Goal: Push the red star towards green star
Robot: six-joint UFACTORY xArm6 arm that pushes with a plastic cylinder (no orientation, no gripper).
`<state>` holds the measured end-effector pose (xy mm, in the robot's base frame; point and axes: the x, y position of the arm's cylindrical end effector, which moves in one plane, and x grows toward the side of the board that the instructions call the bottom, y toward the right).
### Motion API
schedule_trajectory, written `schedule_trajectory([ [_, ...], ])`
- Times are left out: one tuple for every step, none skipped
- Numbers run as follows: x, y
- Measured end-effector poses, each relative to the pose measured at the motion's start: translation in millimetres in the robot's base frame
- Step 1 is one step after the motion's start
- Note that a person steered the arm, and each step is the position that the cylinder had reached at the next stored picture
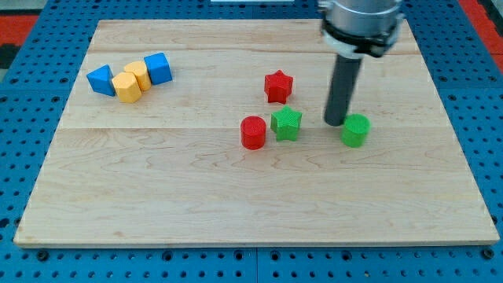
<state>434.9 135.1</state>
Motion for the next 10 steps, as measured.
schedule_trajectory([
  [-15, 27],
  [14, 52],
  [51, 37],
  [14, 52],
  [18, 14],
  [50, 12],
  [74, 25],
  [20, 32],
  [-50, 45],
  [-100, 29],
])
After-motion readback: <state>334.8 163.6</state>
